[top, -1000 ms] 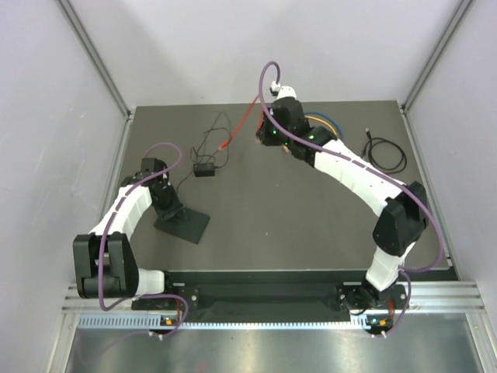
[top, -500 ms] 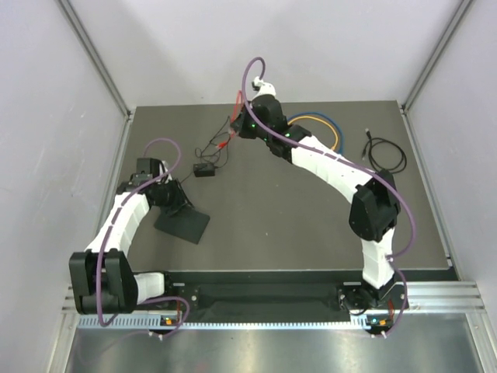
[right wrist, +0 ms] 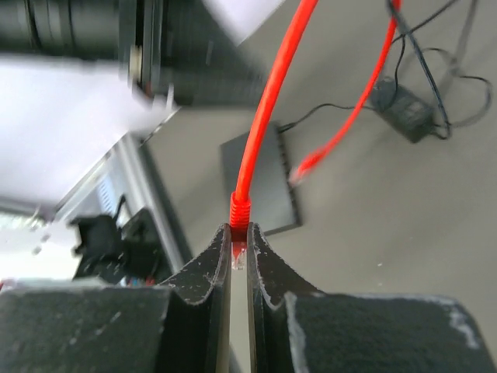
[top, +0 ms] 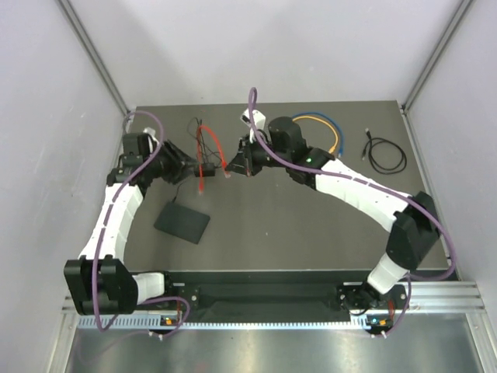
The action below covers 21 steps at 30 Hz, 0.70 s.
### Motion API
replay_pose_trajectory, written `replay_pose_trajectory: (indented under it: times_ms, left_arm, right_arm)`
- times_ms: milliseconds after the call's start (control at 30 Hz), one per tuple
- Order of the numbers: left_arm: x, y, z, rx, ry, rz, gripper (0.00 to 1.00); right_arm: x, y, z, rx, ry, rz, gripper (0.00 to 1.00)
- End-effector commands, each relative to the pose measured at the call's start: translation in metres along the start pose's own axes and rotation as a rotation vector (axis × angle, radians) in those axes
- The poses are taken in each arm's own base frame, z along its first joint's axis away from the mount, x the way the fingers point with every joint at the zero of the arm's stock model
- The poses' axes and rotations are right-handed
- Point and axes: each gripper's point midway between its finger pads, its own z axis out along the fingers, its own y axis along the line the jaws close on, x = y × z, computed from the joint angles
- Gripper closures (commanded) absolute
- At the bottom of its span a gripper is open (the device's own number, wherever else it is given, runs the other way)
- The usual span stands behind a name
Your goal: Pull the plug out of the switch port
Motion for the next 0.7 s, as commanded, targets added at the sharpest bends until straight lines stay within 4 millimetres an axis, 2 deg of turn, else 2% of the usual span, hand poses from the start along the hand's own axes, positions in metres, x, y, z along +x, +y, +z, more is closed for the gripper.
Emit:
replay_pose_trajectory:
  times_ms: [0,33,133,167,200,233,267,300,333,467,633,667]
  left_arm:
    - [-0.053,-0.055,-0.024,0.089,-0.190,-0.120,0.48]
    - [-0.056,-0.052,-0.020,0.060,-0.186,-0.159,0.46]
    - [-0.074,-0.068,-0.015,0.102,-0.203,-0.261,0.42]
    - [-0.078,-0.072,-0.013,0.113,-0.203,-0.272,0.17]
    - [-0.085,-0.080,-0.014,0.125,-0.216,-0.249,0.09]
    - [-0.086,-0.073,0.000,0.085,-0.187,-0.250,0.08]
    - [-0.081,-0.066,0.004,0.036,-0.147,-0.253,0.11]
    - [-0.088,-0.073,0.000,0.027,-0.148,-0.204,0.12]
    - [-0.089,-0.068,0.009,0.002,-0.135,-0.185,0.12]
    - [-0.100,-0.069,0.008,-0.025,-0.158,-0.063,0.13]
    - [-0.089,-0.080,0.030,0.109,-0.026,0.129,0.18]
    - [-0.081,-0.088,0.031,0.170,0.025,0.152,0.18]
  right_arm:
    - [-0.025,0.043,-0.032,-0.146,-0.063,-0.113,1.00]
    - [-0.025,0.043,-0.035,-0.142,-0.064,-0.118,1.00]
    - [-0.027,0.050,-0.042,-0.162,-0.075,-0.137,1.00]
    - [-0.026,0.051,-0.043,-0.171,-0.075,-0.134,1.00]
    - [-0.025,0.053,-0.043,-0.179,-0.074,-0.131,1.00]
    - [-0.023,0.055,-0.043,-0.199,-0.070,-0.130,1.00]
    - [-0.023,0.057,-0.044,-0.208,-0.071,-0.129,1.00]
    - [-0.023,0.058,-0.044,-0.215,-0.071,-0.126,1.00]
    - [-0.023,0.060,-0.045,-0.225,-0.075,-0.129,1.00]
    - [-0.018,0.059,-0.046,-0.222,-0.065,-0.114,1.00]
    - [-0.008,0.057,-0.049,-0.221,-0.046,-0.106,1.00]
    - [-0.006,0.057,-0.049,-0.223,-0.043,-0.106,1.00]
